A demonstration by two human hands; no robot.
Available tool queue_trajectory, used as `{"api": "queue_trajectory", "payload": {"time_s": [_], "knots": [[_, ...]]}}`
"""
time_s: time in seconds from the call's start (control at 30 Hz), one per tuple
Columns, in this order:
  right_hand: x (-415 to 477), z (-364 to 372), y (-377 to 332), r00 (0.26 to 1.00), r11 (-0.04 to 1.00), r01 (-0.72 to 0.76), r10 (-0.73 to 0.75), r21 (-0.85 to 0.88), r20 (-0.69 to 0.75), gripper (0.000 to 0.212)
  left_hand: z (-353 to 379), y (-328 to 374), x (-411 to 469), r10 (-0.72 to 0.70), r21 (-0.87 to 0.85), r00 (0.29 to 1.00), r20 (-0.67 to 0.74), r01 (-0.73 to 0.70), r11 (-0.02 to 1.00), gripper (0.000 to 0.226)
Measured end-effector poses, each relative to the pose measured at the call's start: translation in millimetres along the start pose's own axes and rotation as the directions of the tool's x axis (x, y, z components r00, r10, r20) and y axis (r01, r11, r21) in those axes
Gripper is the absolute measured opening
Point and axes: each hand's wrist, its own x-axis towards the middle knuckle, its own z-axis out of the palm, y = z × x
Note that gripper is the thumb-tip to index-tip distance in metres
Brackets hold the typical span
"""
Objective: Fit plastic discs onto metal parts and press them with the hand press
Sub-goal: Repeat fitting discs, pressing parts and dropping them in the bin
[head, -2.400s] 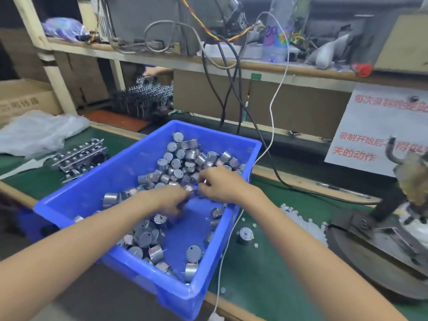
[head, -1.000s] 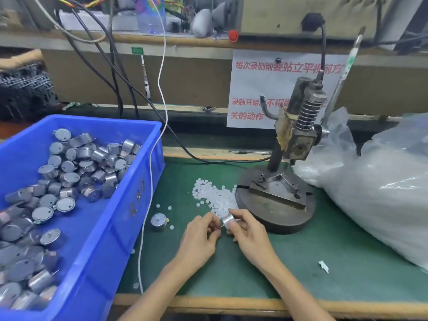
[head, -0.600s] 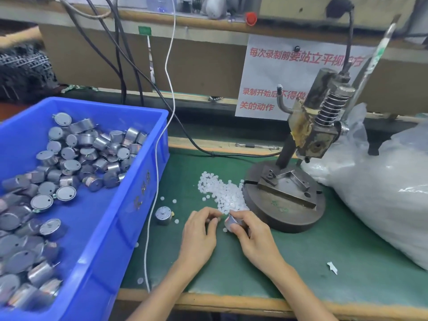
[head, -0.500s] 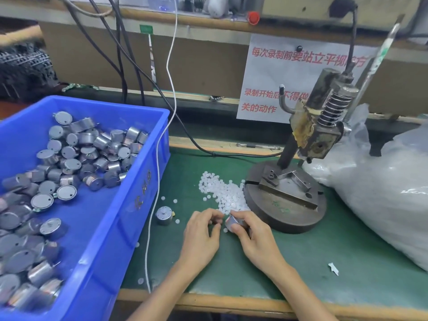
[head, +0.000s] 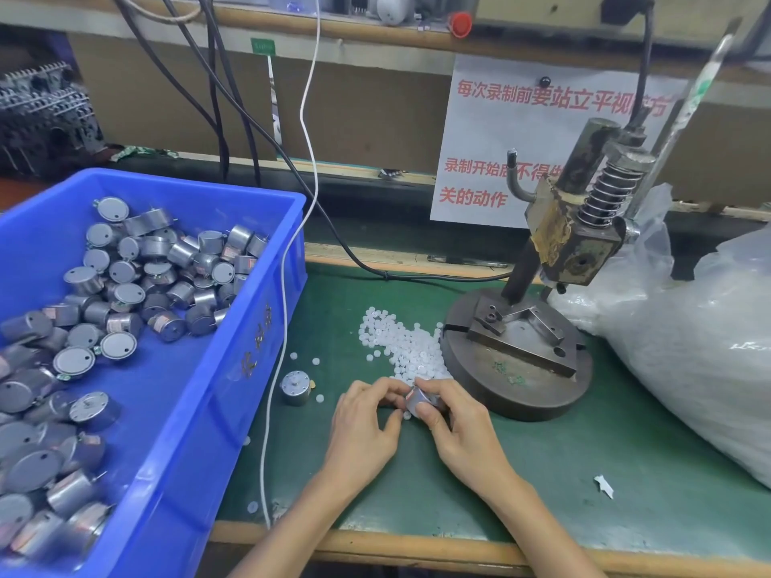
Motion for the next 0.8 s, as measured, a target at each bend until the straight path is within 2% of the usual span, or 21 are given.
{"api": "queue_trajectory", "payload": {"time_s": [0.27,0.43,0.57,0.8], "knots": [[-0.2,-1.3,-1.8,1.000,1.000,0.028,-0.028,-0.006,0.001,0.016,-0.5,1.4,-0.6,-0.003,-0.009,1.000,-0.005,0.003,1.000,0.027],[-1.2,-2.3,-5.5,0.993,0.989,0.116,-0.114,-0.089,0.026,0.023,-0.2,1.2,-1.2,-0.016,-0.026,1.000,-0.006,0.015,1.000,0.027],[-3.1,0.8,-9.9,0.973,0.960,0.228,-0.220,-0.164,0.071,0.030,-1.3,-0.2,-1.9,-0.002,-0.062,1.000,-0.018,0.001,0.998,0.040],[-2.7,3.5,-11.4,0.952,0.927,0.305,-0.298,-0.219,0.064,0.040,-1.5,-1.5,-2.4,0.014,-0.055,1.000,0.008,-0.014,0.998,0.044]]}}
